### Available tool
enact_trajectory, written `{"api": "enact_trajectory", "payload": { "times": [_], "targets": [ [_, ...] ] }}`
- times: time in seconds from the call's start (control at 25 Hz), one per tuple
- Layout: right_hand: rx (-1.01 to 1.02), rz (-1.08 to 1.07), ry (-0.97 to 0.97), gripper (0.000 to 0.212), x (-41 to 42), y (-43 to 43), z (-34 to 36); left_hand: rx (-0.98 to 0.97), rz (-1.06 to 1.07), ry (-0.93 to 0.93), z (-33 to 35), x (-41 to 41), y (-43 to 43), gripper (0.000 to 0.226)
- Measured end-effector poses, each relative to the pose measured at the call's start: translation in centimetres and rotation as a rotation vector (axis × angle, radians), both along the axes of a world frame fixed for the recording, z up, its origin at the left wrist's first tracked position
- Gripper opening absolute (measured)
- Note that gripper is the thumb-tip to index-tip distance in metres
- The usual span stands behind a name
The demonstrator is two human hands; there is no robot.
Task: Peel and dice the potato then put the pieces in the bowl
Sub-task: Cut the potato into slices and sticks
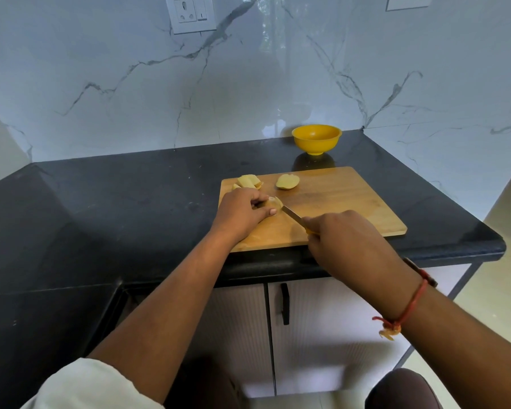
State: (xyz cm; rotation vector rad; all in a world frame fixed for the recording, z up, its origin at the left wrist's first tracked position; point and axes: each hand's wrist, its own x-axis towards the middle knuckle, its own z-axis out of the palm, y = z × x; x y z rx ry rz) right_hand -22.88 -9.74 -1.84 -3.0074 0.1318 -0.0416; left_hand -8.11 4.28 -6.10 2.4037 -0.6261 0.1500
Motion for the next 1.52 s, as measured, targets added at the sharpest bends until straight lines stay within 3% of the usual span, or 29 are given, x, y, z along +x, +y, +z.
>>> {"api": "enact_trajectory", "payload": {
  "times": [0.28,0.44,0.68,1.24,1.52],
  "targets": [
    [-0.068,-0.013,-0.092,0.048,-0.5,-0.6,-0.7,-0.017,0.012,-0.008,0.0,-0.3,0.4,0.044],
    [0.062,-0.129,-0.18,0.025,1.2,-1.0,-0.4,-0.027,0.025,-0.004,0.0,-0.3,0.5,0.044],
    [0.091,-0.132,-0.244,0.029,5.4,-0.7,-0.7,-0.035,0.038,0.001,-0.1,-0.5,0.5,0.044],
    [0.022,-0.096,-0.139,0.024,7.7,1.7,-1.3,-0.079,-0.001,0.015,-0.2,-0.1,0.5,0.039],
    [0.087,-0.141,-0.134,0.016,7.5,2.5,-1.5,-0.11,-0.014,-0.004,0.0,-0.3,0.5,0.03]
  ]
}}
